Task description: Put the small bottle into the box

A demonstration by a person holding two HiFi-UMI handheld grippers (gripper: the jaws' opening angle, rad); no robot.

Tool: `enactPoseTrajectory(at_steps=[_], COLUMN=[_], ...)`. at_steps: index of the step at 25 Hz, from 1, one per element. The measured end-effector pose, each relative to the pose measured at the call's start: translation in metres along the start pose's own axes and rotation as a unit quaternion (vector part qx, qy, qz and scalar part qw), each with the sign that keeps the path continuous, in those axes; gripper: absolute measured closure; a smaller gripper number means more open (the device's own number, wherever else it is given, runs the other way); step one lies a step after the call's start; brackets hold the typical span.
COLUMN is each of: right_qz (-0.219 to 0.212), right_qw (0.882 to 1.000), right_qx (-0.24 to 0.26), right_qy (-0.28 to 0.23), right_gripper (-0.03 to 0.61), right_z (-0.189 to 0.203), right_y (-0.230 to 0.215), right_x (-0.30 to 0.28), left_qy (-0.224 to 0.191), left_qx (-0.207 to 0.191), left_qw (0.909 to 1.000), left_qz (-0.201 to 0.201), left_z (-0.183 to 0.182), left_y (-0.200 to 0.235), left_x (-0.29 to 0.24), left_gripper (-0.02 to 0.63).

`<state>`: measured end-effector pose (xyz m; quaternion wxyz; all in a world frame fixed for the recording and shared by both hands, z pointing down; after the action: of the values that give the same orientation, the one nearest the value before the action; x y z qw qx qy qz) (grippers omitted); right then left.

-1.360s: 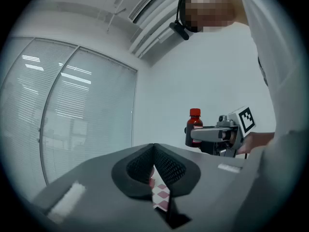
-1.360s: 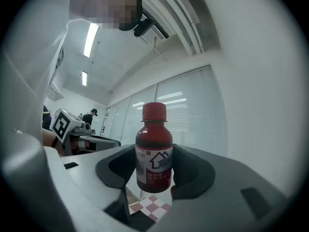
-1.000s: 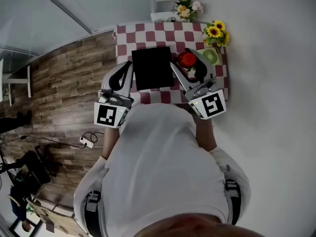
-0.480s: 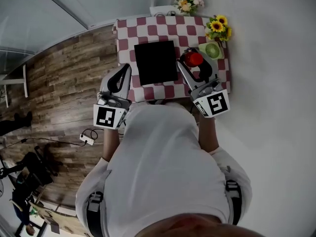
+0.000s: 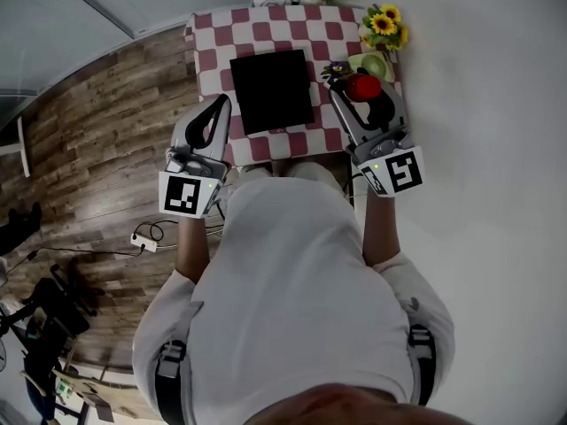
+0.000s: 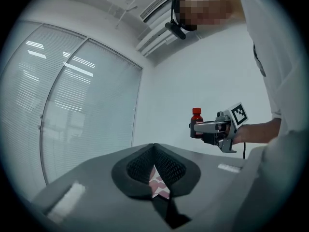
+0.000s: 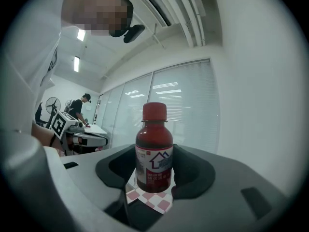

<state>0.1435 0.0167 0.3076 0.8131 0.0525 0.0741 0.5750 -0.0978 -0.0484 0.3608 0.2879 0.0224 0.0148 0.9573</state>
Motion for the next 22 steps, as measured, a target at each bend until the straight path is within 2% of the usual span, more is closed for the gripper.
enactPoseTrajectory(at_steps=[10, 15, 22], right_qz=[-0.058, -0.101, -0.163], right_qw=[0.998, 0.995, 0.984], right_qx=[0.017, 0.029, 0.057], right_qy=[-0.011, 0.003, 0.049], right_gripper=[0.354, 0.354, 0.354], right_z=[0.011, 0.026, 0.058], right_y=[-0.044, -0.070, -0.077], right_x=[-0.003, -0.010, -0.025], left_qy=[0.025, 0.041, 0.057], left_qx=[-0.029, -0.008, 0.009], left_qw=[0.9975, 0.9930, 0.9903], left_qz=[-0.059, -0.110, -0.126], left_z=[-0.007, -0.002, 0.012], left_y=[-0.025, -0.046, -0.080], left_x=[-0.016, -0.027, -0.039], left_gripper=[0.612, 0.612, 0.612])
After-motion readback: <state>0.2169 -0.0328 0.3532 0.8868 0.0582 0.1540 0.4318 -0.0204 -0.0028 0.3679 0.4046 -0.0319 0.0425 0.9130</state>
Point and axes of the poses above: the fingertips, and each gripper's own axes: x backward along the fingers, y to its left, z out of its underside, the point moved 6 cm from there along x, backward along the fingers, and after that the axes turned 1 degree about y, right-handed, at the moved point
